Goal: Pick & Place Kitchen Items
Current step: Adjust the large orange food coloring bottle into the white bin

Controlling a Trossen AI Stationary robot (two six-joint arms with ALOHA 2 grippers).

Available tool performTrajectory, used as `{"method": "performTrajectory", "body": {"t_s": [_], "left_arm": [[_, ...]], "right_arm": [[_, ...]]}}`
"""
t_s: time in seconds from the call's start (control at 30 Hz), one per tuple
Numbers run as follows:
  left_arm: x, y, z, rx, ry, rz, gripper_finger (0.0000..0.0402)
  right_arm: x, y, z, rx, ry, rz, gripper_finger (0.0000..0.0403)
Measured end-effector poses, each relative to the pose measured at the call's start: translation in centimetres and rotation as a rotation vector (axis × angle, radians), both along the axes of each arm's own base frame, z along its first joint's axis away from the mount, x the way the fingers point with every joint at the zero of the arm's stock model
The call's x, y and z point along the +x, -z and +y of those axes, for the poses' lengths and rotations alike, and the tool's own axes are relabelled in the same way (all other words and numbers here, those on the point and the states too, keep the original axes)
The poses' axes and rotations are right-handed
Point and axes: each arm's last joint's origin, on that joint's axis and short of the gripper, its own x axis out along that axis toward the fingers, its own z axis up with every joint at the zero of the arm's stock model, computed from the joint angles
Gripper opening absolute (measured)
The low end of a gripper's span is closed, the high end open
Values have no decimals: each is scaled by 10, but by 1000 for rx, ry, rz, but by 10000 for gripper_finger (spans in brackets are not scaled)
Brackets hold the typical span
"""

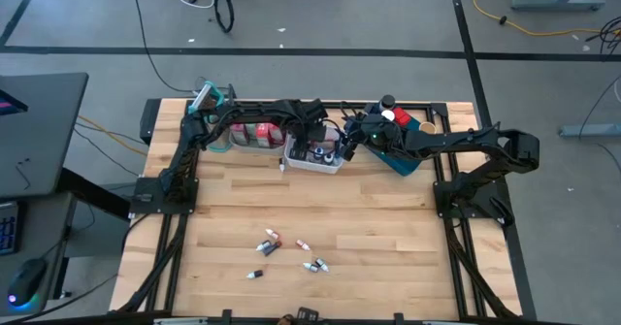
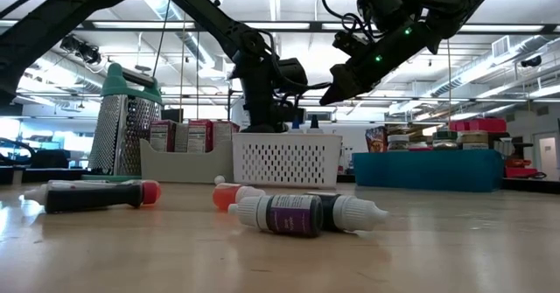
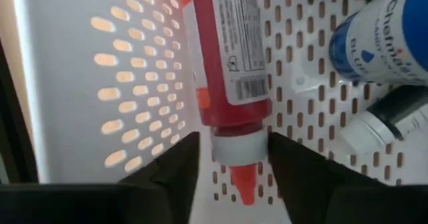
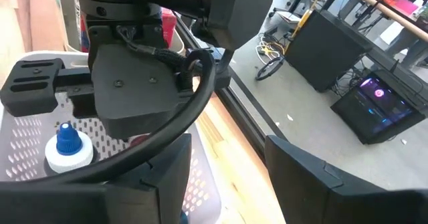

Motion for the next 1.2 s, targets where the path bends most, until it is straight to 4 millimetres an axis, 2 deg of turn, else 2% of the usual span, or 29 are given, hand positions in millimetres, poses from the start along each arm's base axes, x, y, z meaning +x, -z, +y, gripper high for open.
{"method": "performTrajectory", "body": {"t_s": [0.13,0.2,0.4,0.57,0.67,0.8,1.0,1.07,1.2], "left_arm": [[0,1,-1,11,-29,11,123],[-1,-2,-3,31,-44,26,107],[-5,-20,-12,62,-40,36,107],[-5,-33,-21,76,-30,24,124],[-5,-41,-26,125,-35,25,115],[-8,-48,-28,195,-53,54,74],[-13,-47,-32,197,-73,111,7],[-14,-47,-33,168,-69,114,11],[-12,-46,-35,113,-21,92,50]], "right_arm": [[0,0,0,0,0,0,201],[0,0,0,0,0,0,201],[0,0,0,-1,0,-1,201],[0,0,0,-1,0,-1,201],[0,0,0,-1,0,-1,201],[0,0,0,-1,0,-1,201],[0,0,0,0,1,-1,201],[0,0,0,0,0,0,201],[0,0,0,0,0,-1,201]]}}
